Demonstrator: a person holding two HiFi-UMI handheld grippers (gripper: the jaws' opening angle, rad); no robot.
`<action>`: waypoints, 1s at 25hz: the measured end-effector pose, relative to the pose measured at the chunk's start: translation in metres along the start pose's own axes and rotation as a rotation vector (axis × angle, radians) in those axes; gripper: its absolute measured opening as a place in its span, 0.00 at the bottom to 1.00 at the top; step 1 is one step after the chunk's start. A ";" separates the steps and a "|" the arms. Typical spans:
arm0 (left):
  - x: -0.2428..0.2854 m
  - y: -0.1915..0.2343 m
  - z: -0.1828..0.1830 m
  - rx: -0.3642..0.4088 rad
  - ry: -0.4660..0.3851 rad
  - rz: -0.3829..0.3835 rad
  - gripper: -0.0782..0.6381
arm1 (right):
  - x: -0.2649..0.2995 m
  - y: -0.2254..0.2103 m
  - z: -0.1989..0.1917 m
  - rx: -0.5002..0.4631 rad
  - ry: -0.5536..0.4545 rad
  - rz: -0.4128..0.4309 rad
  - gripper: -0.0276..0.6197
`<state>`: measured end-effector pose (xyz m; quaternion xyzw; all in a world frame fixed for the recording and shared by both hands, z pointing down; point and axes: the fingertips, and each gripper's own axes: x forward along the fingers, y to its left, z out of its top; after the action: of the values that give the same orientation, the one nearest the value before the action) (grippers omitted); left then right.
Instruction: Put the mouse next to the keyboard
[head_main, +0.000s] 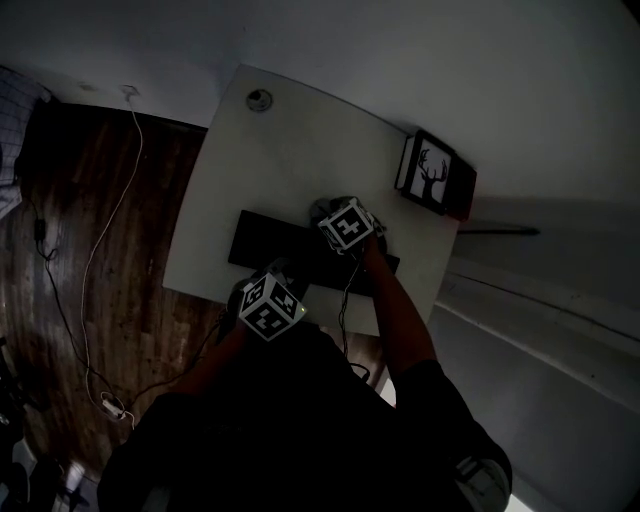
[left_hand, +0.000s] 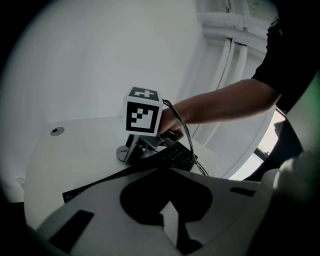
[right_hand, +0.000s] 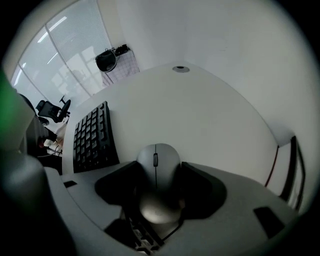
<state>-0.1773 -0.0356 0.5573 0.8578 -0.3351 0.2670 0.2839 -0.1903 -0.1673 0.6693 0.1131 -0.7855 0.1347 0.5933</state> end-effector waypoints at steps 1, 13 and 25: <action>0.000 0.000 0.000 0.002 0.000 -0.003 0.11 | -0.001 0.001 0.001 0.013 -0.021 0.002 0.49; 0.001 0.003 -0.007 0.009 0.019 -0.007 0.11 | -0.027 0.003 0.016 0.129 -0.248 -0.067 0.48; 0.017 -0.020 0.001 0.093 0.045 -0.069 0.11 | -0.071 -0.001 0.013 0.187 -0.377 -0.133 0.48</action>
<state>-0.1517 -0.0307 0.5611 0.8749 -0.2858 0.2916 0.2603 -0.1824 -0.1718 0.5975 0.2423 -0.8576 0.1440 0.4303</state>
